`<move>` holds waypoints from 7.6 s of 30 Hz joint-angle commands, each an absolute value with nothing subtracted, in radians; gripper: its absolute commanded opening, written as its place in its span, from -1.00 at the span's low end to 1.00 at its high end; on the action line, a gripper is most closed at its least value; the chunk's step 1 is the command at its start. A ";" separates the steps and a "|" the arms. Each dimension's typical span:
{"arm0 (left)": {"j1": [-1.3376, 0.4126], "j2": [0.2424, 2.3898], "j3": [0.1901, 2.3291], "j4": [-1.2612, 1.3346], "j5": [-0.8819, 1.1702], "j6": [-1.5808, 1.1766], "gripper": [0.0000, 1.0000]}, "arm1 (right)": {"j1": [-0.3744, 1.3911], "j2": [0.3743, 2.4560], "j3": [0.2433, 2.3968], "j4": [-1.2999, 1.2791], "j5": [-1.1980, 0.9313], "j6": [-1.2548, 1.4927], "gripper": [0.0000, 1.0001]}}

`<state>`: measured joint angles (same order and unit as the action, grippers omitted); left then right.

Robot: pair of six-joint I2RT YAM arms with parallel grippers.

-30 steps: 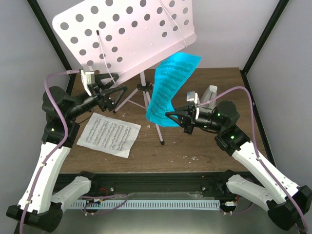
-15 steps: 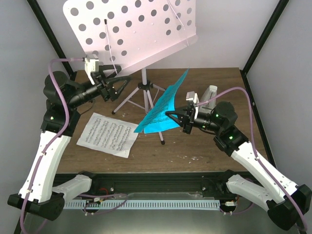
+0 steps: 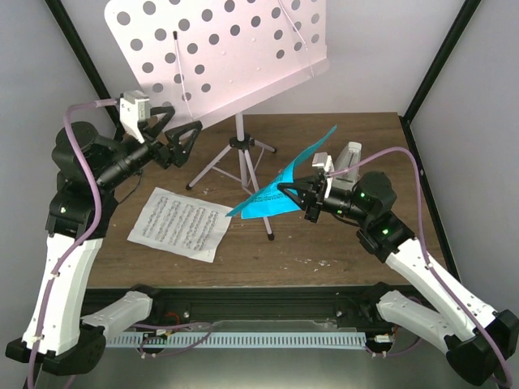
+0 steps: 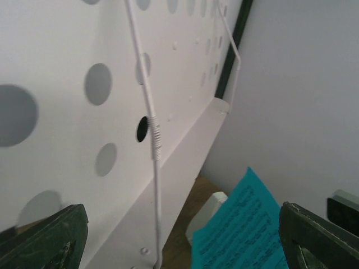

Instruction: Pack up the instrument practice props

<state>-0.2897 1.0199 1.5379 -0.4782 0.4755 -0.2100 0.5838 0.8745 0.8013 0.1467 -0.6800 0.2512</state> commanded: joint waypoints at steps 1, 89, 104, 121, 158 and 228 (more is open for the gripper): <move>-0.293 0.972 1.552 -0.530 0.392 -0.147 0.88 | 0.584 0.851 0.799 0.166 -0.656 0.258 -0.99; -0.335 1.528 0.588 0.850 0.713 -0.910 0.02 | 0.552 1.026 0.726 -0.168 -0.124 0.426 -0.99; -0.286 1.339 0.463 0.689 0.627 -0.895 -1.00 | 0.551 0.974 0.689 -0.131 -0.075 0.431 0.45; 0.378 0.844 0.310 -0.062 0.423 -0.823 -1.00 | 0.549 0.964 0.673 -0.157 0.067 0.458 1.00; -0.113 0.945 0.654 -0.223 0.439 -0.538 0.87 | 0.549 0.797 0.581 -0.046 0.142 0.582 1.00; -0.566 1.474 0.932 0.037 0.773 -0.200 -0.20 | 0.549 0.887 0.545 0.366 -0.279 0.899 0.92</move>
